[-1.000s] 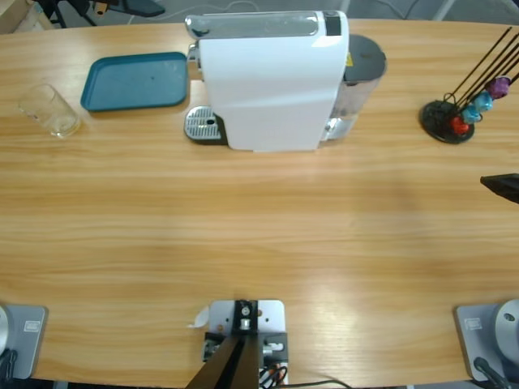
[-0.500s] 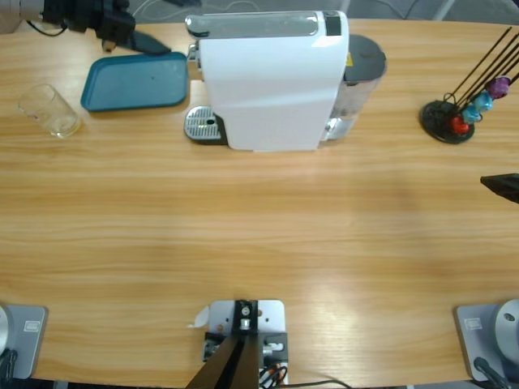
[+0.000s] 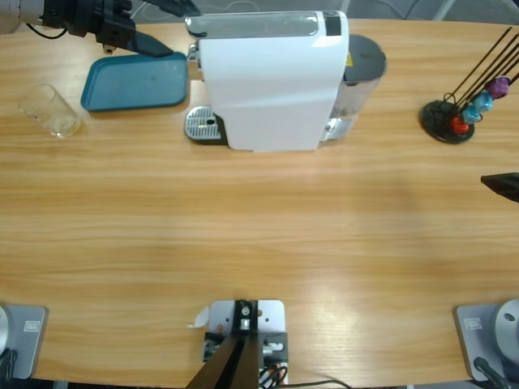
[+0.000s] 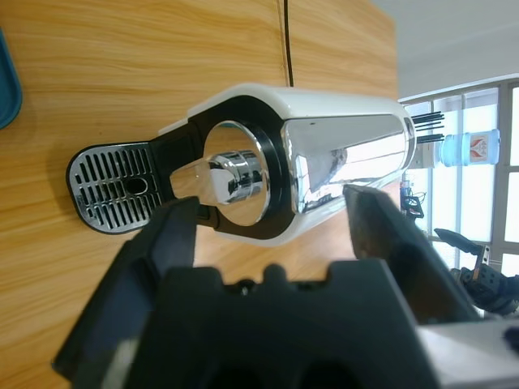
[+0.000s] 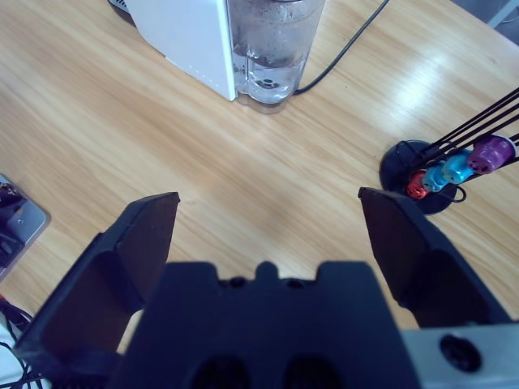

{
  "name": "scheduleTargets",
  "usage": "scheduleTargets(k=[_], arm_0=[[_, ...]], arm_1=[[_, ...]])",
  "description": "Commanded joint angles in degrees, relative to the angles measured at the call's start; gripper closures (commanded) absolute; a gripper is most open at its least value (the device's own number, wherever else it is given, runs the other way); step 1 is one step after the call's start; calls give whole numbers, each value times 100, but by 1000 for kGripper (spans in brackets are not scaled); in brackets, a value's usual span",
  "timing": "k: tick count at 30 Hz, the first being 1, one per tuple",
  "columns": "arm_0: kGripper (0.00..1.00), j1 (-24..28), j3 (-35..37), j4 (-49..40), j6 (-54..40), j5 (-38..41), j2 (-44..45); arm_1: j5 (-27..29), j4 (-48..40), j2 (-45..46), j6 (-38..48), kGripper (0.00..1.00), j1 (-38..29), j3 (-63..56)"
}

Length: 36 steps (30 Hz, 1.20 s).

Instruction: Pour coffee

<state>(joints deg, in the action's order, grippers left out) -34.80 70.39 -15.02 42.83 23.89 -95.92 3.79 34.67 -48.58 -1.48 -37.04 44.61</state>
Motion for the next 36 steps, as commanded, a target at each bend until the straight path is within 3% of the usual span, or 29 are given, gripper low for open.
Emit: scheduleTargets(k=[1,6,16,17,19,20,27,30,36], arm_0=[[647,-56,1,-7,23,134,-305],[741,-62,16,34,23,151,-329],[720,-158,236,78,58,250,-414],[731,-162,270,78,58,299,-451],[881,-176,285,78,58,324,-493],[906,-176,273,78,58,318,-507],[885,-176,245,78,30,257,-482],[1000,-176,238,78,-1,215,-375],[1000,-246,296,-19,-56,100,-233]], arm_1=[[95,40,-23,61,0,-31,-67],[117,40,-46,78,0,-31,-67],[129,40,-55,78,0,-31,-58],[131,40,-55,85,0,-31,-58],[131,40,-55,87,0,-31,-58],[131,40,-55,87,0,-31,-58],[132,40,-55,87,0,-31,-58],[146,40,-55,96,0,-31,-58],[152,40,-46,97,0,-31,-67]])
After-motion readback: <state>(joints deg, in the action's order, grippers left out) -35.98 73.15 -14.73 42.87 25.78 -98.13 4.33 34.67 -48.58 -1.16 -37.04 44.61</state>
